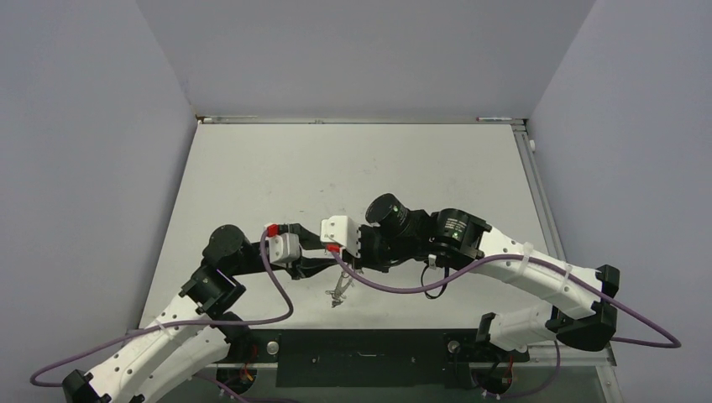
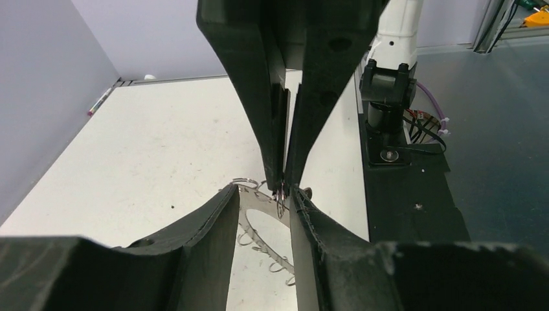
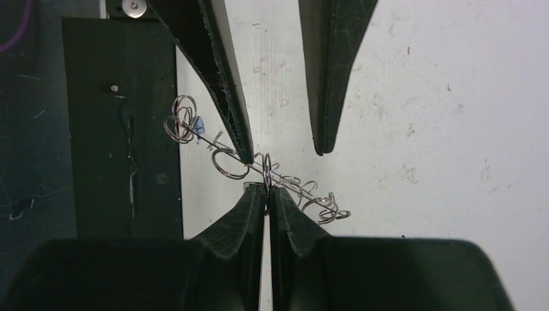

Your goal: Put the keys on the keyring

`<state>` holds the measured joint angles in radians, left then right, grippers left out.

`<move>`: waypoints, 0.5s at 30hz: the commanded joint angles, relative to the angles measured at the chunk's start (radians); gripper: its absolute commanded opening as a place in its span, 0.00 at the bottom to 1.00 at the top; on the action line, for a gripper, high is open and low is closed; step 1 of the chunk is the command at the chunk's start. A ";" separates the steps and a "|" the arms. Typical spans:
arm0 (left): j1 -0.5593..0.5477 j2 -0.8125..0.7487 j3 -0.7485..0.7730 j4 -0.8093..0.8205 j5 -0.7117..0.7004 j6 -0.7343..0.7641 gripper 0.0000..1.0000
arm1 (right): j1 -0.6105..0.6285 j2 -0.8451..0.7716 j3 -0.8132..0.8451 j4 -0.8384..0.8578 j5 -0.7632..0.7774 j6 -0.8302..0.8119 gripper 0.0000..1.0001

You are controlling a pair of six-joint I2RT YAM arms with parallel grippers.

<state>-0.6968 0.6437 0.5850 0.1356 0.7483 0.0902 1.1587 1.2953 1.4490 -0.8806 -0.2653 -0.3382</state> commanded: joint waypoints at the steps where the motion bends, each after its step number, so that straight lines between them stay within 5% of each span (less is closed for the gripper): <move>1: -0.016 0.011 0.049 -0.002 0.018 -0.004 0.31 | 0.028 0.011 0.056 -0.043 0.045 -0.009 0.05; 15: -0.043 0.067 0.058 -0.018 0.067 -0.017 0.30 | 0.059 0.031 0.077 -0.046 0.062 -0.012 0.05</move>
<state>-0.7326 0.7013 0.5968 0.1043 0.7734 0.0883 1.2007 1.3247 1.4715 -0.9508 -0.2314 -0.3428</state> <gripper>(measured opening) 0.302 0.065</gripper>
